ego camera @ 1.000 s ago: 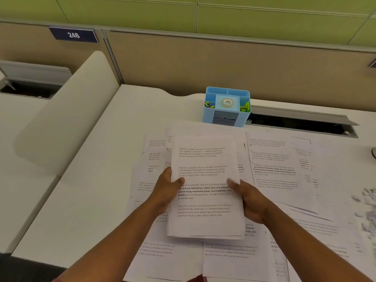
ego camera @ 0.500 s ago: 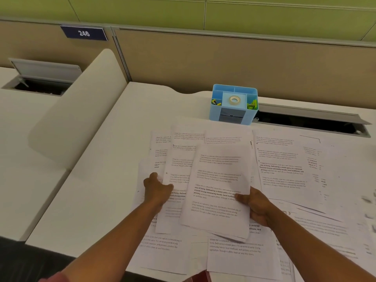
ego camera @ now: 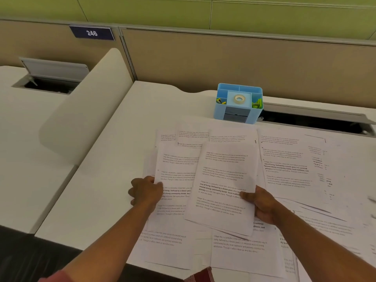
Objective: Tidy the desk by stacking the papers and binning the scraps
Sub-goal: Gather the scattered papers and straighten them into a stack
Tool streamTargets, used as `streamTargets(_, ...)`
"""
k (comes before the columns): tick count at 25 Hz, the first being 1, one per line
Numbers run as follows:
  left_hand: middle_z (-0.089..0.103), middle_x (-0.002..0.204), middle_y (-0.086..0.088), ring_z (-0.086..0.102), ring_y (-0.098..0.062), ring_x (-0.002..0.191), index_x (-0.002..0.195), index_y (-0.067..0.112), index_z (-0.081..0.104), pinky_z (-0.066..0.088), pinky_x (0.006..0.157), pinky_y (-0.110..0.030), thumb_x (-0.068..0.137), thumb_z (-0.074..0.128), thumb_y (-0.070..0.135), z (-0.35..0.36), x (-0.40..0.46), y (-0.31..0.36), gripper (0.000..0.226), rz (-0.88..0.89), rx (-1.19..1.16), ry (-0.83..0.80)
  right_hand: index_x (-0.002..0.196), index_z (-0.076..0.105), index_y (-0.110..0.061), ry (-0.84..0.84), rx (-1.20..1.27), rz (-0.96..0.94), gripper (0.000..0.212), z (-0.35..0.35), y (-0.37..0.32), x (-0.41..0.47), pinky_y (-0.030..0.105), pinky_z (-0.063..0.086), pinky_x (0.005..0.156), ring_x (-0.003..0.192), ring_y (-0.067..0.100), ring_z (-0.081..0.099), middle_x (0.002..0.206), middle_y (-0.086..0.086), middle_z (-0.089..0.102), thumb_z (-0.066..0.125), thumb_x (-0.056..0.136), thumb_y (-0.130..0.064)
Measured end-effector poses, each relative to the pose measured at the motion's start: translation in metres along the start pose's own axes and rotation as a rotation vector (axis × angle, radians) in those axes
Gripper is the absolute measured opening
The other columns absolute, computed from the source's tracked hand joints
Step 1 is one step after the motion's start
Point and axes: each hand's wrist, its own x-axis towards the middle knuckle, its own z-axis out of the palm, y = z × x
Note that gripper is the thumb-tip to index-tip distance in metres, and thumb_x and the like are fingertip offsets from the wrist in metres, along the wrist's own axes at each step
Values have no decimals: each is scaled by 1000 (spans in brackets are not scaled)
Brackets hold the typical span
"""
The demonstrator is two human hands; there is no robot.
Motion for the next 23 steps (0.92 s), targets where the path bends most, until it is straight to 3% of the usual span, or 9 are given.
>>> streamTargets(5, 58, 117, -7, 65, -20, 88, 82, 20, 68, 60, 78, -39, 78, 73, 31, -1, 10, -11, 14, 31, -79, -36, 133, 58, -10, 8, -1, -1, 41, 0, 2, 1, 70, 49, 94, 112, 44, 67, 122, 20, 71, 60, 94, 4)
streamTargets(9, 31, 112, -4, 34, -23, 100, 90, 23, 62, 41, 81, -40, 87, 71, 36, -5, 7, -11, 16, 25, 116, -49, 132, 58, -11, -5, 16, -4, 40, -3, 3, 2, 71, 49, 94, 111, 44, 67, 122, 19, 70, 59, 95, 3)
streamTargets(12, 33, 117, -7, 51, -26, 96, 86, 17, 61, 49, 77, -35, 85, 74, 25, -1, 1, -20, 15, 16, 77, -75, 133, 58, -11, -16, 19, -2, 40, -9, 5, 2, 72, 48, 94, 112, 44, 67, 123, 19, 70, 59, 95, 3)
streamTargets(15, 54, 113, -8, 64, -24, 82, 84, 14, 63, 58, 75, -36, 80, 75, 21, -2, -6, -30, 15, 40, 65, -34, 133, 57, -11, -42, 1, 18, 41, -13, 5, 2, 73, 47, 95, 113, 45, 66, 124, 20, 69, 59, 95, 4)
streamTargets(17, 54, 110, -6, 53, -24, 96, 92, 19, 65, 55, 79, -40, 80, 74, 32, -7, -4, -29, 20, 25, 144, -15, 135, 57, -11, -53, 27, 9, 43, -10, 7, 3, 73, 46, 95, 114, 46, 65, 126, 19, 69, 59, 95, 4)
streamTargets(19, 37, 110, -5, 37, -27, 103, 100, 24, 60, 49, 84, -42, 81, 75, 43, -10, -5, -27, 30, -18, 203, -40, 135, 57, -13, -53, 26, -4, 43, -11, 4, 5, 73, 46, 95, 114, 46, 65, 126, 19, 69, 59, 95, 3)
streamTargets(21, 29, 112, -5, 40, -31, 110, 104, 25, 55, 47, 84, -38, 81, 77, 46, -8, -12, -29, 39, -37, 209, -80, 136, 56, -14, -67, 16, -4, 43, -12, 2, 4, 73, 47, 95, 114, 45, 65, 126, 18, 69, 59, 96, 2)
streamTargets(23, 38, 117, -7, 54, -31, 106, 101, 22, 56, 51, 77, -34, 79, 81, 41, -6, -17, -34, 38, -9, 180, -78, 136, 57, -14, -73, 4, -2, 43, -13, 4, 3, 72, 48, 94, 114, 44, 66, 126, 17, 69, 58, 96, 2)
